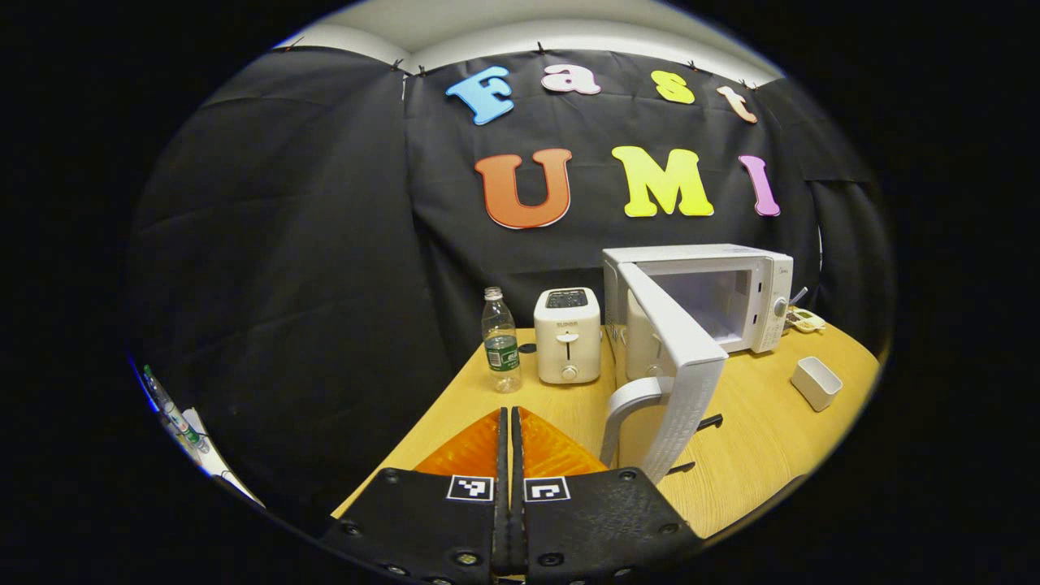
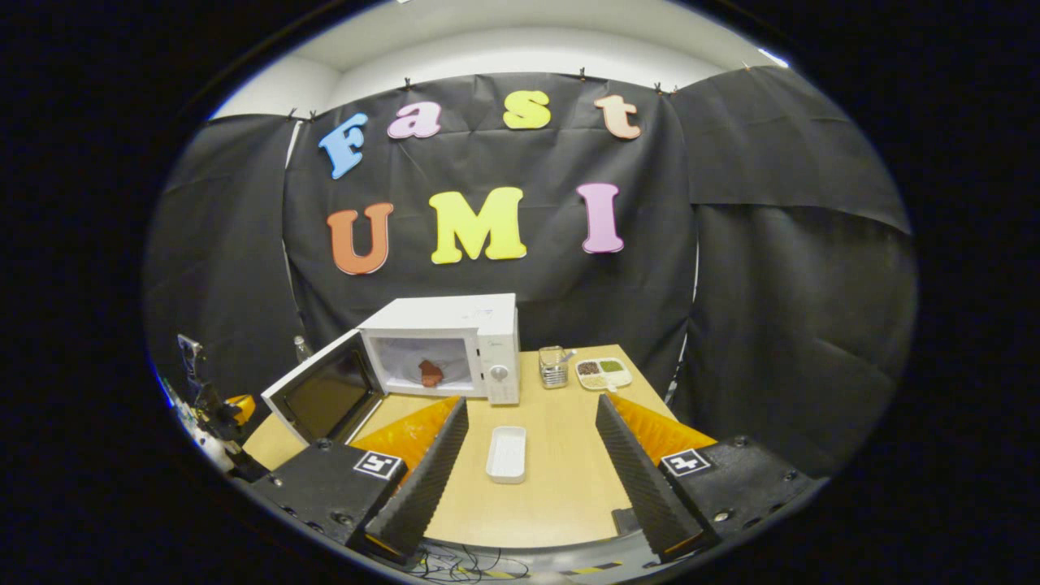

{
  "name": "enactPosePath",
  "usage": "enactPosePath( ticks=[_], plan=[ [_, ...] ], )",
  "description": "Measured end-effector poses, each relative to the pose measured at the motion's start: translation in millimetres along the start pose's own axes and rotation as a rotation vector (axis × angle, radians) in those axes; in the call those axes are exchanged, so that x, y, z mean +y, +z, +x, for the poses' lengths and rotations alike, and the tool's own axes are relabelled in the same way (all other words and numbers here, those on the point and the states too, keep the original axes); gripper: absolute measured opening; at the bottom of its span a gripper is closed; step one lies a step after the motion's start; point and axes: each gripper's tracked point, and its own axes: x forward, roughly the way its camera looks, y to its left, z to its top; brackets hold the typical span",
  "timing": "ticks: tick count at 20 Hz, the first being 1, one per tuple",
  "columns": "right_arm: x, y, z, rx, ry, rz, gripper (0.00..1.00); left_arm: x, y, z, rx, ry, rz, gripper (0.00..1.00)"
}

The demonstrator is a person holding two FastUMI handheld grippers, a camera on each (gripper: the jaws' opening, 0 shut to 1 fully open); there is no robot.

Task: Open the microwave oven with the left hand, put the food in, and close the microwave oven.

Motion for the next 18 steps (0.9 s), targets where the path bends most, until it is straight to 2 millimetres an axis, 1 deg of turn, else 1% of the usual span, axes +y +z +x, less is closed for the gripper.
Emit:
enactPosePath(
  ticks=[1,3,5,6,7,8,10,12,14,18],
  plan=[
    [-0.3,0.7,0.8,0.004,0.002,0.012,0.92,-5.3,-0.8,7.6,0.003,-0.008,0.001,0.0],
    [-7.0,-1.6,2.1,0.016,-0.012,0.027,0.92,-17.9,-4.7,19.8,0.012,-0.033,-0.003,0.0],
    [-10.1,-3.7,4.2,0.023,-0.021,0.034,0.92,-27.8,-10.2,25.2,0.025,-0.046,0.004,0.0],
    [-11.6,-4.1,5.7,0.025,-0.021,0.034,0.92,-29.4,-11.4,29.0,0.027,-0.031,0.015,0.0],
    [-13.0,-5.2,5.8,0.027,-0.023,0.034,0.92,-31.9,-14.6,27.2,0.037,-0.038,0.002,0.0],
    [-15.0,-6.7,6.0,0.035,-0.021,0.04,0.92,-38.5,-15.7,23.6,0.041,-0.051,-0.012,0.0],
    [-16.8,-11.1,11.0,0.052,-0.004,0.052,0.92,-53.3,-15.8,19.1,0.04,-0.065,0.004,0.0],
    [-23.1,-13.6,16.6,0.067,0.013,0.05,0.92,-70.4,-13.4,14.5,0.04,-0.079,0.005,0.0],
    [-30.5,-13.4,24.1,0.076,0.033,0.058,0.92,-91.5,-9.2,9.0,0.037,-0.089,0.008,0.0],
    [-48.7,-10.8,38.9,0.081,0.077,0.053,0.92,-146.0,0.1,1.2,0.029,-0.125,0.02,0.0]
  ],
)
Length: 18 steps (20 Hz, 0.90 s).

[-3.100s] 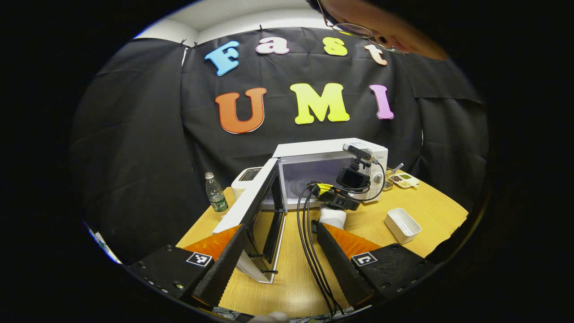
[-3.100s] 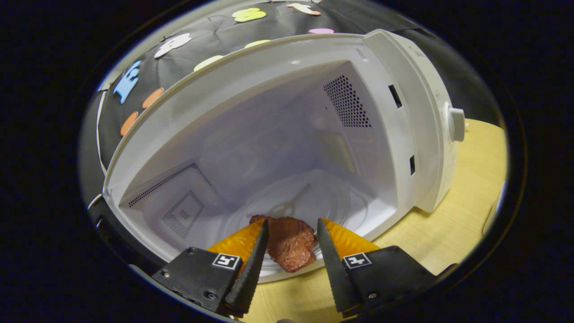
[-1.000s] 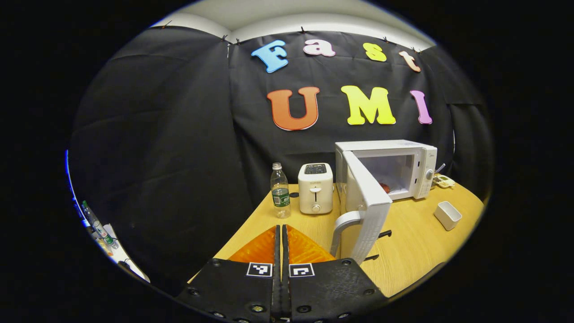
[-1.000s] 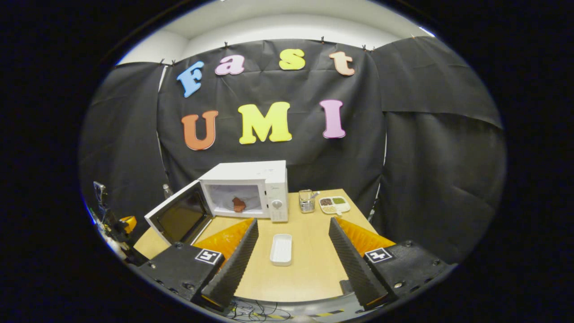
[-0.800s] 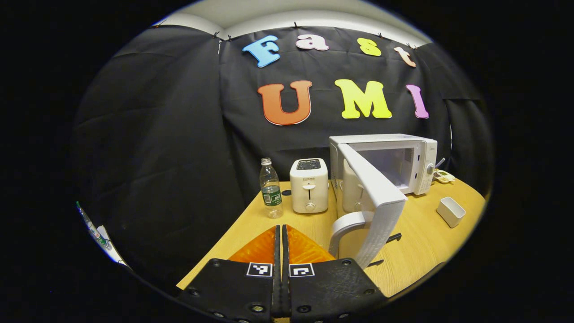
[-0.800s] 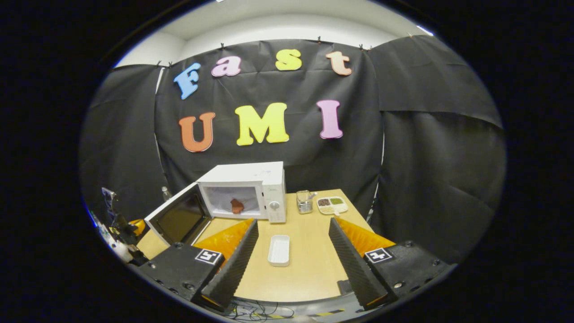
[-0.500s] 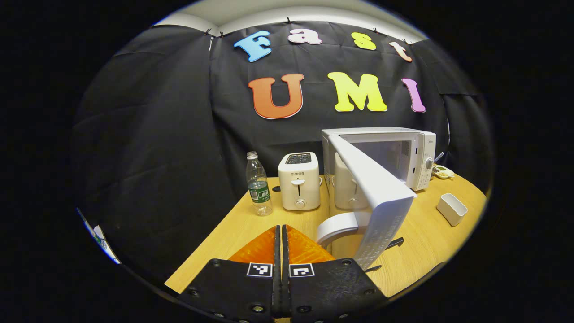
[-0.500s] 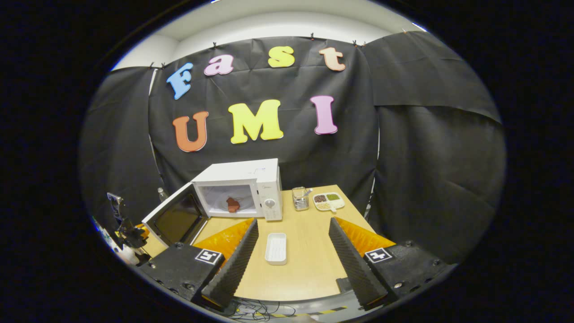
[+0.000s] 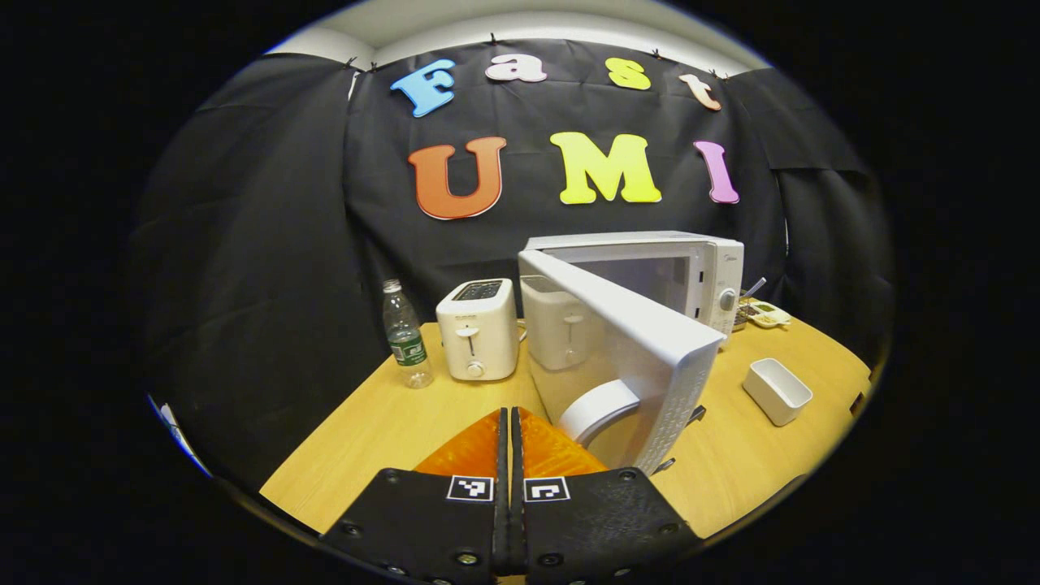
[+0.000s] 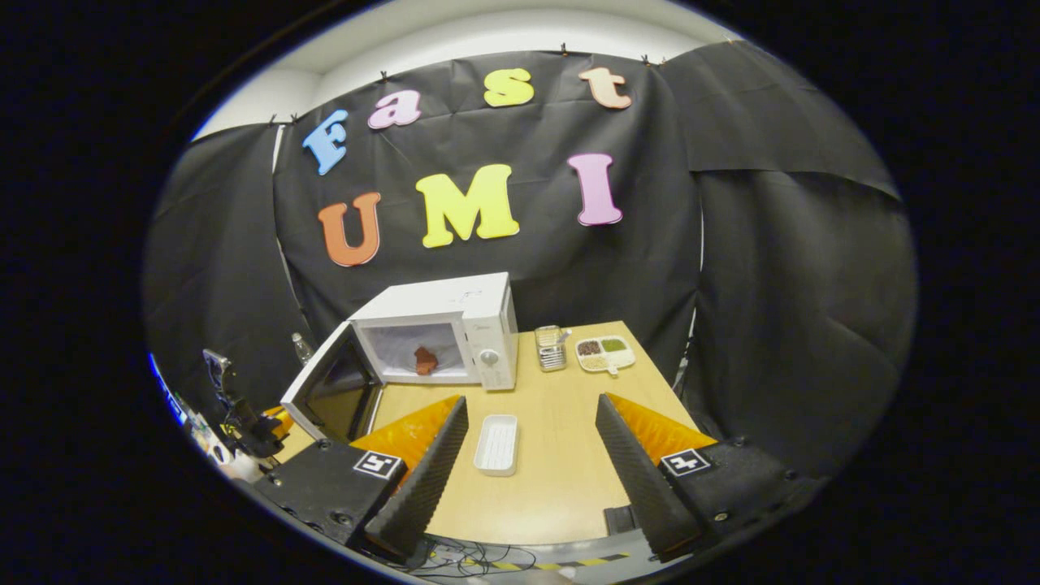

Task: Open the microwave oven with the left hand, put the food in, and close the microwave oven.

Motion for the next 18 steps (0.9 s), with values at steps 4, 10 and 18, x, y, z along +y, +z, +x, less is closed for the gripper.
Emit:
enactPosePath(
  ticks=[4,10,18],
  plan=[
    [-22.9,5.7,12.2,0.007,0.052,-0.005,0.92,-53.1,9.3,12.1,-0.003,-0.021,0.02,0.1],
    [-55.8,10.8,20.4,0.008,0.052,-0.008,0.92,-124.6,25.1,41.1,-0.022,-0.099,0.044,0.0],
    [-60.3,9.9,33.8,0.03,-0.034,0.049,0.92,-189.6,38.8,95.2,-0.016,-0.241,0.061,0.0]
  ],
)
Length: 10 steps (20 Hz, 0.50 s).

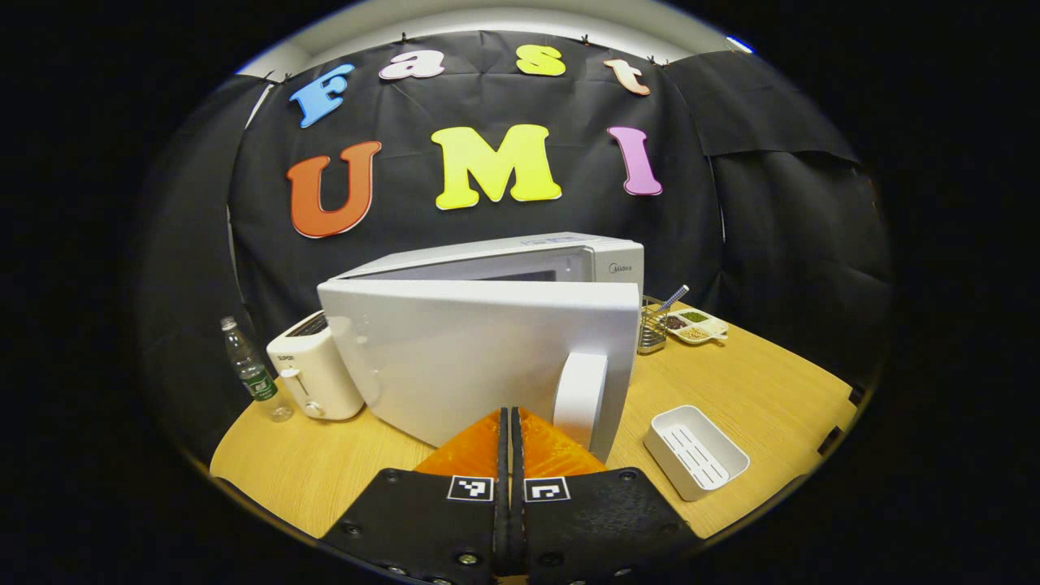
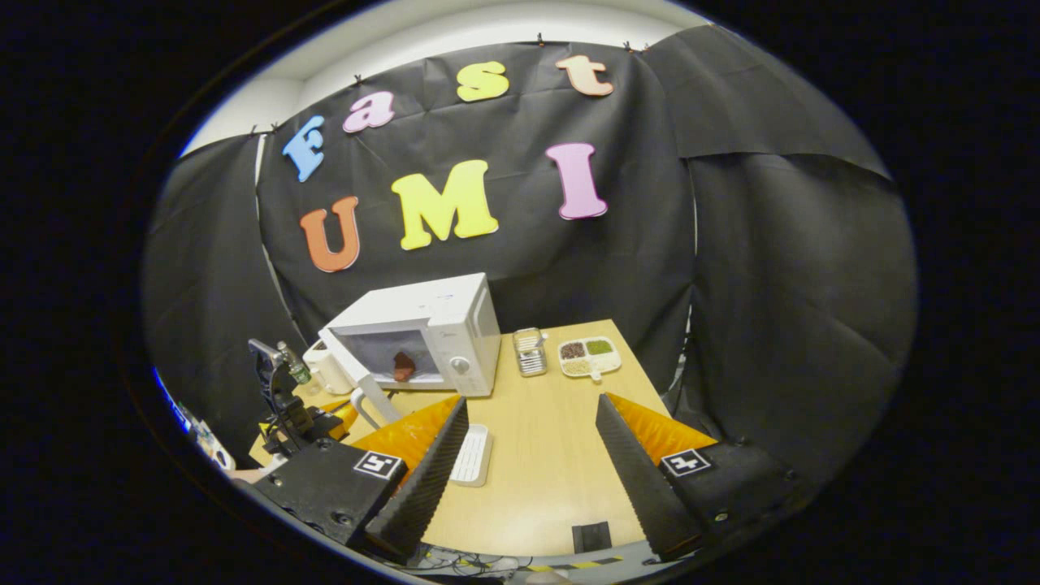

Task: Open the microwave oven with the left hand, put the food in, and close the microwave oven.

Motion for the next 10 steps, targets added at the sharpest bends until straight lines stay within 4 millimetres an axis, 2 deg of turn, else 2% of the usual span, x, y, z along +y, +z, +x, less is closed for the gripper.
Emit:
enactPosePath(
  ticks=[4,10],
  plan=[
    [2.3,5.0,3.7,-0.009,-0.063,0.025,0.92,-11.3,10.6,31.5,-0.006,-0.063,-0.006,0.0],
    [5.0,7.4,12.3,-0.016,-0.134,0.069,0.92,-28.3,21.0,64.6,-0.011,-0.133,0.004,0.0]
  ],
)
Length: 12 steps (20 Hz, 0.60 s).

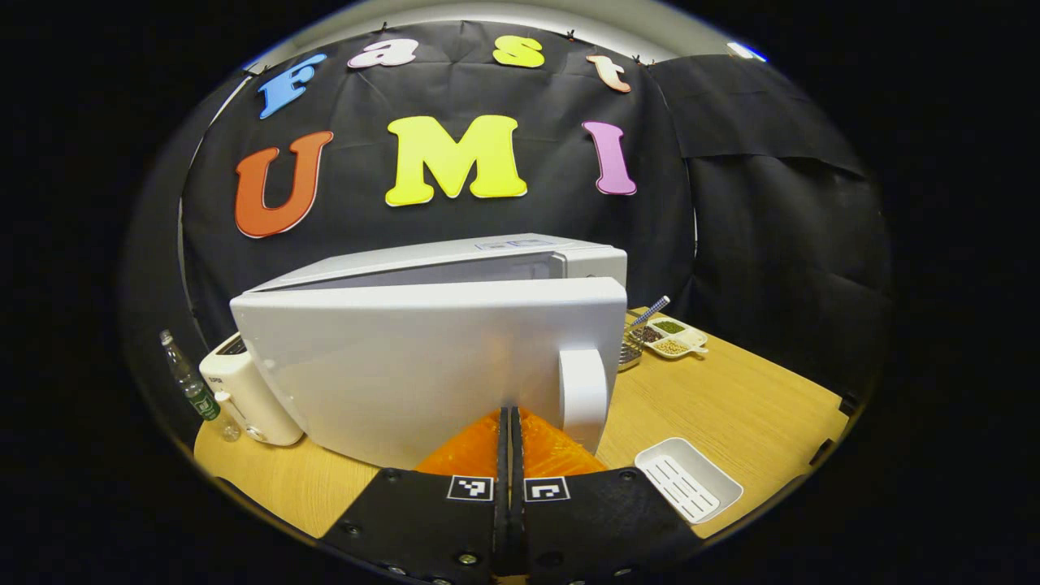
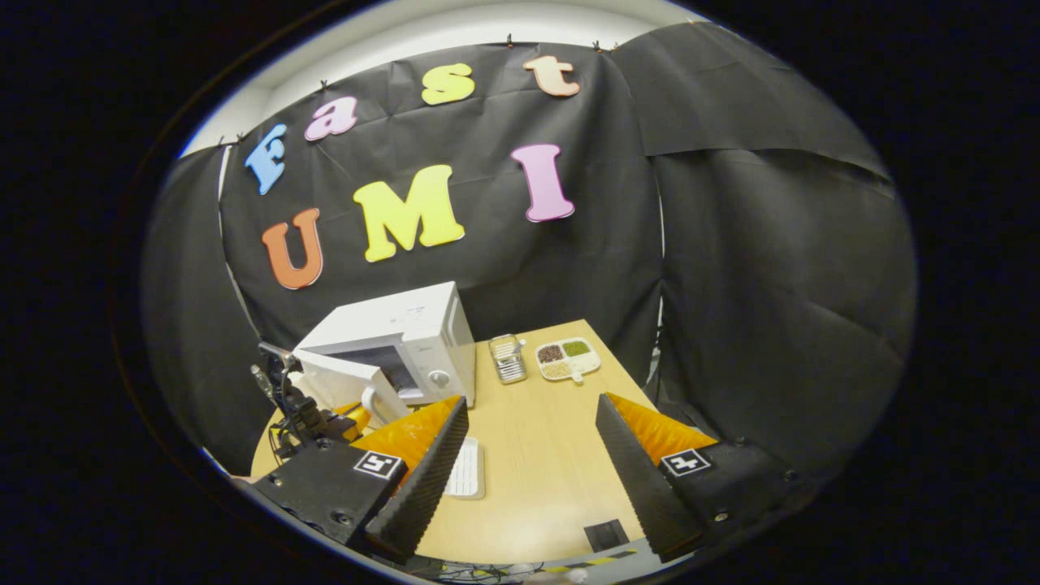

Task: Open the microwave oven with the left hand, put the food in, and close the microwave oven.

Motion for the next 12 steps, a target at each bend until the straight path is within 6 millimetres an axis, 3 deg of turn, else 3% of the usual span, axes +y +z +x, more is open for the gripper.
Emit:
enactPosePath(
  ticks=[7,8,9,10,12],
  plan=[
    [3.2,-1.5,13.1,0.013,-0.067,0.019,0.92,-7.1,3.1,46.0,0.014,-0.041,-0.01,0.0],
    [3.4,0.9,14.9,0.01,-0.076,0.02,1.0,-7.7,4.3,51.7,0.012,-0.042,-0.008,0.0],
    [3.8,2.2,16.7,0.01,-0.08,0.021,1.0,-8.5,5.4,57.8,0.013,-0.045,-0.006,0.0],
    [5.0,3.3,18.2,0.01,-0.081,0.025,0.92,-7.6,5.0,62.6,0.017,-0.046,-0.004,0.0],
    [6.9,3.4,23.3,0.018,-0.083,0.025,0.92,-6.4,6.5,70.2,0.022,-0.048,-0.01,0.0]
  ],
)
